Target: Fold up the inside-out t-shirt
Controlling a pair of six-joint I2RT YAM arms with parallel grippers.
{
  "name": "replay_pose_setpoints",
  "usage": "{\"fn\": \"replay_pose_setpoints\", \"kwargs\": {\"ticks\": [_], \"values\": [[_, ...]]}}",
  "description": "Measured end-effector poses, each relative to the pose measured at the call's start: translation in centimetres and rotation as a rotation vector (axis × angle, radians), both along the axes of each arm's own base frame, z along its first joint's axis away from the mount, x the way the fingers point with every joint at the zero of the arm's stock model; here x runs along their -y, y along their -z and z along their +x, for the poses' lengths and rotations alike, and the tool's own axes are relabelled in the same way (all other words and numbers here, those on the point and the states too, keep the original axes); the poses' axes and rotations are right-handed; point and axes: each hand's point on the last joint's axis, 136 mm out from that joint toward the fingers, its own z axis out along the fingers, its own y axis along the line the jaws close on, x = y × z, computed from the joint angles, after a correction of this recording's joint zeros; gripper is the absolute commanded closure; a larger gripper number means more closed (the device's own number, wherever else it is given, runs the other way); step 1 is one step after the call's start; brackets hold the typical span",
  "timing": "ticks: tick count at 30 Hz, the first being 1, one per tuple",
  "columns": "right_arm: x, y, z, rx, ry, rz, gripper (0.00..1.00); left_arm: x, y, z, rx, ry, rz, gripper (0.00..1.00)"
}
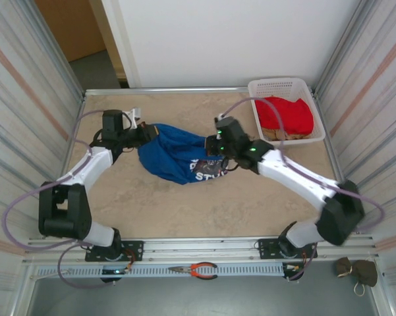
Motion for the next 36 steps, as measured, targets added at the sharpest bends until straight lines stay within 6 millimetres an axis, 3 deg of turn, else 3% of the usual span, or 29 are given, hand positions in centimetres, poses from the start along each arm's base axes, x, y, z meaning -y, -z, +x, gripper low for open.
{"fn": "replay_pose_setpoints", "kwargs": {"ticks": [1,3,5,8,11,14,17,22,26,27,29,31,34,36], "values": [[0.6,-2.1,-0.5,0.036,-0.004,0.055,1.00,-0.6,1.0,0.3,-0.025,-0.015,0.002,0.94],[1.8,-5.1,-1.3,0.087,0.002,0.143,1.00,-1.3,2.7,0.8,-0.068,-0.034,0.005,0.67],[2.4,-5.9,-1.6,0.100,0.005,0.183,1.00,-1.6,3.9,0.9,-0.102,-0.041,0.008,0.42],[2.5,-4.1,-1.3,0.062,0.010,0.187,1.00,-1.7,4.5,0.8,-0.124,-0.041,0.011,0.28],[2.1,-0.2,-1.3,-0.026,0.008,0.153,1.00,-1.2,3.4,0.2,-0.097,-0.031,0.023,0.21],[2.1,2.1,-1.5,-0.078,0.008,0.130,1.00,0.5,1.8,-1.5,-0.047,0.001,0.056,0.18],[2.1,2.3,-1.5,-0.088,0.013,0.139,1.00,3.4,0.7,-4.2,0.005,0.061,0.102,0.16],[2.7,2.1,-0.9,-0.087,0.041,0.154,1.00,6.8,2.0,-7.2,0.013,0.103,0.228,0.16],[5.0,3.0,0.5,-0.101,0.133,0.144,1.00,5.6,5.5,-7.5,-0.067,0.031,0.330,0.20],[5.8,3.3,0.9,-0.107,0.162,0.134,0.91,5.1,6.4,-7.5,-0.094,0.008,0.358,0.21],[7.1,4.5,1.7,-0.128,0.216,0.098,0.55,4.1,7.9,-7.4,-0.132,-0.028,0.410,0.23],[7.9,5.9,1.9,-0.160,0.247,0.043,0.45,3.4,9.2,-7.6,-0.162,-0.048,0.446,0.28],[6.4,7.3,0.7,-0.192,0.190,-0.035,0.44,2.3,11.0,-8.1,-0.204,-0.065,0.484,0.36],[3.9,7.0,-0.4,-0.188,0.105,-0.073,0.44,1.5,11.9,-8.3,-0.229,-0.077,0.498,0.40]]}}
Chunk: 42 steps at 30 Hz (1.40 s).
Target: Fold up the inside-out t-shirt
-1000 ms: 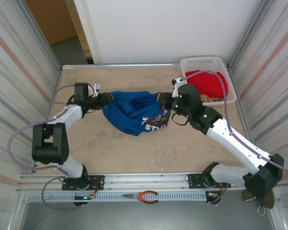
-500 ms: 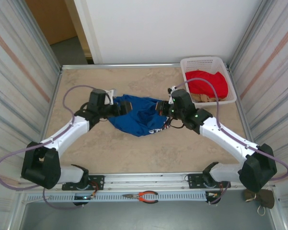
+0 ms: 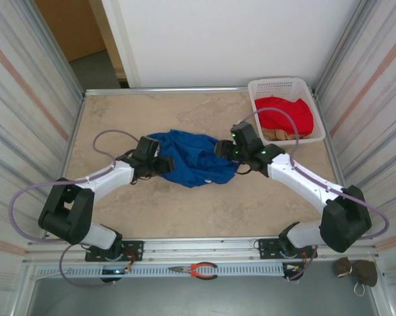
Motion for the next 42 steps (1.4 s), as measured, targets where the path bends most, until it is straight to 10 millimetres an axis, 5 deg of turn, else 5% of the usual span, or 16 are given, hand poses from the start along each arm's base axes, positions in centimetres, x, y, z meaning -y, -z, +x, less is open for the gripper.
{"fn": "replay_pose_setpoints", "kwargs": {"ticks": [4,7,15,17,19,23,27,32,35,42], "values": [[-5.6,-0.8,-1.5,0.021,-0.155,-0.017,0.42,-1.1,0.8,-0.3,-0.020,-0.020,0.014,0.42],[-8.1,0.8,-2.0,-0.003,-0.210,-0.053,0.39,-1.4,0.8,-0.2,-0.020,-0.026,0.014,0.43],[-8.3,7.0,0.3,-0.084,-0.158,-0.196,0.42,-1.8,1.0,-0.1,-0.019,-0.033,0.017,0.44],[-8.6,7.5,1.7,-0.088,-0.144,-0.200,0.56,-1.8,1.1,-0.2,-0.021,-0.033,0.018,0.44],[-8.9,7.9,3.1,-0.090,-0.128,-0.195,0.95,-1.8,1.2,-0.2,-0.022,-0.033,0.018,0.44],[-8.4,8.0,4.8,-0.103,-0.105,-0.170,1.00,-2.0,1.3,-0.2,-0.026,-0.036,0.013,0.42],[-7.9,5.1,5.2,-0.087,-0.114,-0.087,1.00,-2.7,0.6,0.0,-0.016,-0.052,-0.001,0.35],[-7.0,-4.7,4.6,0.049,-0.142,0.098,1.00,-3.0,-4.1,0.6,0.079,-0.053,-0.065,0.26],[-6.7,-8.8,4.1,0.114,-0.165,0.178,1.00,-1.6,-8.0,1.6,0.161,-0.016,-0.128,0.22],[-7.3,-9.4,3.4,0.097,-0.203,0.224,1.00,4.3,-11.7,1.3,0.236,0.147,-0.178,0.17]]}}
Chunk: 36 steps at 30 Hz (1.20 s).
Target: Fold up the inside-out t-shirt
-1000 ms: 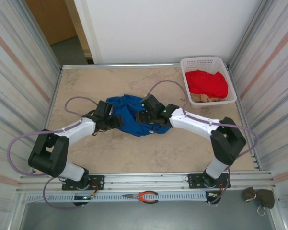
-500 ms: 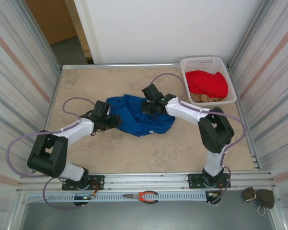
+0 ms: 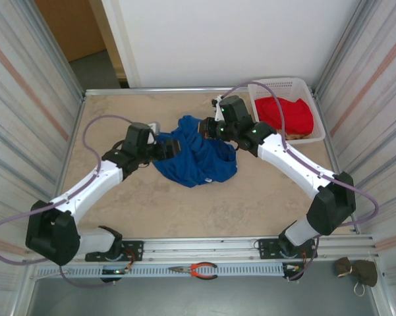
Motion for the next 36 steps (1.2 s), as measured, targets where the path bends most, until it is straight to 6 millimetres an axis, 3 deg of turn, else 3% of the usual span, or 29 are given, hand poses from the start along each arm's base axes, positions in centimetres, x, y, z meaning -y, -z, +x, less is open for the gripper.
{"fn": "replay_pose_setpoints", "kwargs": {"ticks": [5,8,11,13,15,17,19,22,24,29,34,35,36], "values": [[-0.3,-0.1,-0.3,-0.011,-0.014,0.014,1.00,3.0,2.1,0.1,-0.015,0.061,0.052,0.16],[-0.5,-0.1,-0.5,-0.021,-0.016,0.024,1.00,2.9,4.7,1.1,-0.050,0.026,0.110,0.16],[-0.9,-0.2,-0.8,-0.027,-0.028,0.035,1.00,2.3,6.9,2.4,-0.088,-0.025,0.166,0.26],[-1.1,-0.5,-1.1,-0.031,-0.039,0.046,1.00,2.0,7.9,3.5,-0.105,-0.052,0.184,0.40],[-1.0,-0.9,-1.3,-0.033,-0.039,0.061,1.00,1.3,8.4,4.4,-0.118,-0.083,0.185,0.62],[-0.7,-1.8,-1.5,-0.027,-0.037,0.082,1.00,0.0,8.5,5.1,-0.127,-0.116,0.175,0.84],[0.0,-3.2,-1.6,-0.009,-0.029,0.109,1.00,-1.4,8.0,5.9,-0.117,-0.143,0.151,0.99],[1.7,-5.2,-1.5,0.025,0.006,0.150,1.00,-3.2,6.3,5.9,-0.084,-0.162,0.091,1.00],[2.8,-5.3,-1.6,0.035,0.029,0.160,1.00,-3.9,4.2,5.3,-0.045,-0.155,0.041,1.00],[4.8,-1.9,-1.5,-0.016,0.081,0.136,1.00,-5.2,-0.7,3.6,0.067,-0.117,-0.064,1.00],[5.5,1.4,-1.8,-0.079,0.104,0.104,1.00,-5.7,-1.7,1.8,0.093,-0.079,-0.075,1.00],[5.5,1.5,-1.7,-0.082,0.104,0.105,1.00,-5.8,-1.6,1.5,0.088,-0.073,-0.064,0.94],[5.5,1.4,-1.7,-0.079,0.103,0.109,1.00,-6.0,-1.5,1.3,0.086,-0.070,-0.055,0.71]]}}
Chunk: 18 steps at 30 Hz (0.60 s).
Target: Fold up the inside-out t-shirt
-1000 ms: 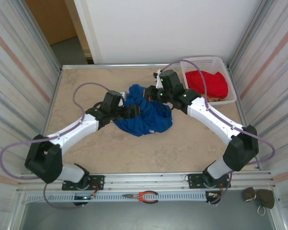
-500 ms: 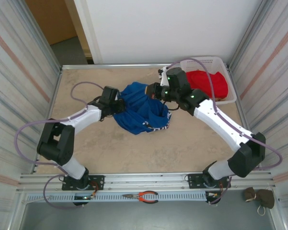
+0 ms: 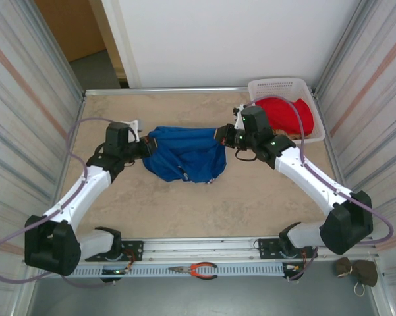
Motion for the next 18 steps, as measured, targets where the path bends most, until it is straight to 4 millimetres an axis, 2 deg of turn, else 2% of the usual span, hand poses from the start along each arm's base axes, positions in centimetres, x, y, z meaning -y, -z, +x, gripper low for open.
{"fn": "replay_pose_setpoints", "kwargs": {"ticks": [2,3,5,8,11,14,18], "values": [[-0.2,-0.6,0.0,0.007,-0.011,0.015,1.00,-0.5,0.3,-0.2,-0.004,0.002,0.028,0.40],[-0.3,-1.1,0.1,0.012,-0.017,0.022,1.00,-0.9,0.6,-0.2,-0.010,0.000,0.045,0.33],[-0.8,-2.6,0.4,0.030,-0.030,0.040,1.00,-1.4,1.1,-0.4,-0.016,-0.002,0.085,0.27],[-1.5,-5.2,0.8,0.071,-0.051,0.073,1.00,-0.9,1.4,-0.7,0.003,0.023,0.152,0.25],[-1.9,-6.7,1.0,0.097,-0.068,0.094,1.00,1.8,1.0,-1.8,0.068,0.101,0.239,0.25],[-2.3,-6.6,1.0,0.092,-0.079,0.093,1.00,5.2,0.2,-3.0,0.163,0.195,0.308,0.24],[-2.6,-5.8,1.0,0.067,-0.091,0.086,1.00,7.7,0.2,-3.2,0.236,0.252,0.407,0.23]]}}
